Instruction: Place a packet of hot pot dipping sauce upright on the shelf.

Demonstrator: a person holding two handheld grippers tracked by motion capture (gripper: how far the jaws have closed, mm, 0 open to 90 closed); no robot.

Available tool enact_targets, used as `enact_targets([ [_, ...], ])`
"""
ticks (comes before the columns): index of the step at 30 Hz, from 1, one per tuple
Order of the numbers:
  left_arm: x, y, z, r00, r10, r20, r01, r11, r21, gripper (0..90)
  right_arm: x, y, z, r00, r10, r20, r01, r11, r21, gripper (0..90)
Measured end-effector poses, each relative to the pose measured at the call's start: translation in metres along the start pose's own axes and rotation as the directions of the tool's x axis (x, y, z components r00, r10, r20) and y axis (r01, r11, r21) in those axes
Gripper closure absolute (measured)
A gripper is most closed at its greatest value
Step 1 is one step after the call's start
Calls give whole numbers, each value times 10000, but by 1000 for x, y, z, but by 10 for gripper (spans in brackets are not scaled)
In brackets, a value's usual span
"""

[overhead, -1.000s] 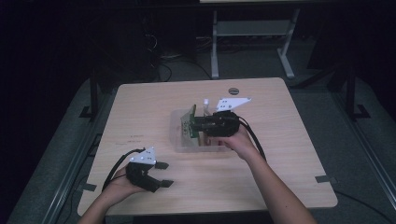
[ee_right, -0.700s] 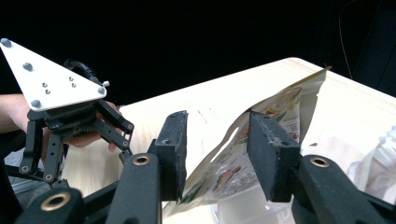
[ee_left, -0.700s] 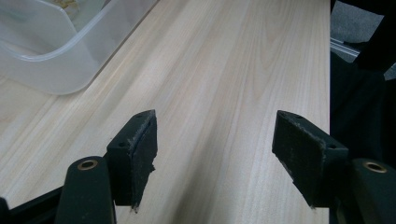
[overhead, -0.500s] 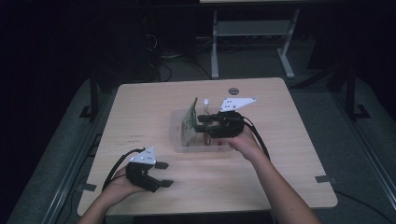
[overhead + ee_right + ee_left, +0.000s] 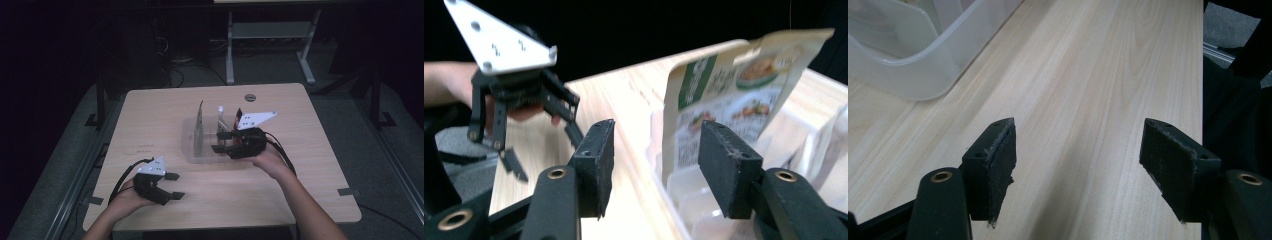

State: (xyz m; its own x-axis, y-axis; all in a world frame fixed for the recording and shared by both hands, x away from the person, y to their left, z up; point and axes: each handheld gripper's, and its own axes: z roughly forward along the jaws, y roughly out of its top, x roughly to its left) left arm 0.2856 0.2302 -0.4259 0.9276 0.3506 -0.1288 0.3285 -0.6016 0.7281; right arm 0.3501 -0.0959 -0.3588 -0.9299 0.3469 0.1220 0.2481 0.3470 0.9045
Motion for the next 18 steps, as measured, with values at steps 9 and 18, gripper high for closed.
enact_targets([
  [9, -2, 3, 4, 9999, -59, 86, 59, 10000, 18, 304, 13, -27, -15, 9999, 39, 92, -45, 9980, 626, 456],
  [18, -7, -2, 0, 9999, -90, 82, 90, 10000, 13, 302, 17, -49, -22, 9992, 130, 378, -169, 9945, 1032, 409],
])
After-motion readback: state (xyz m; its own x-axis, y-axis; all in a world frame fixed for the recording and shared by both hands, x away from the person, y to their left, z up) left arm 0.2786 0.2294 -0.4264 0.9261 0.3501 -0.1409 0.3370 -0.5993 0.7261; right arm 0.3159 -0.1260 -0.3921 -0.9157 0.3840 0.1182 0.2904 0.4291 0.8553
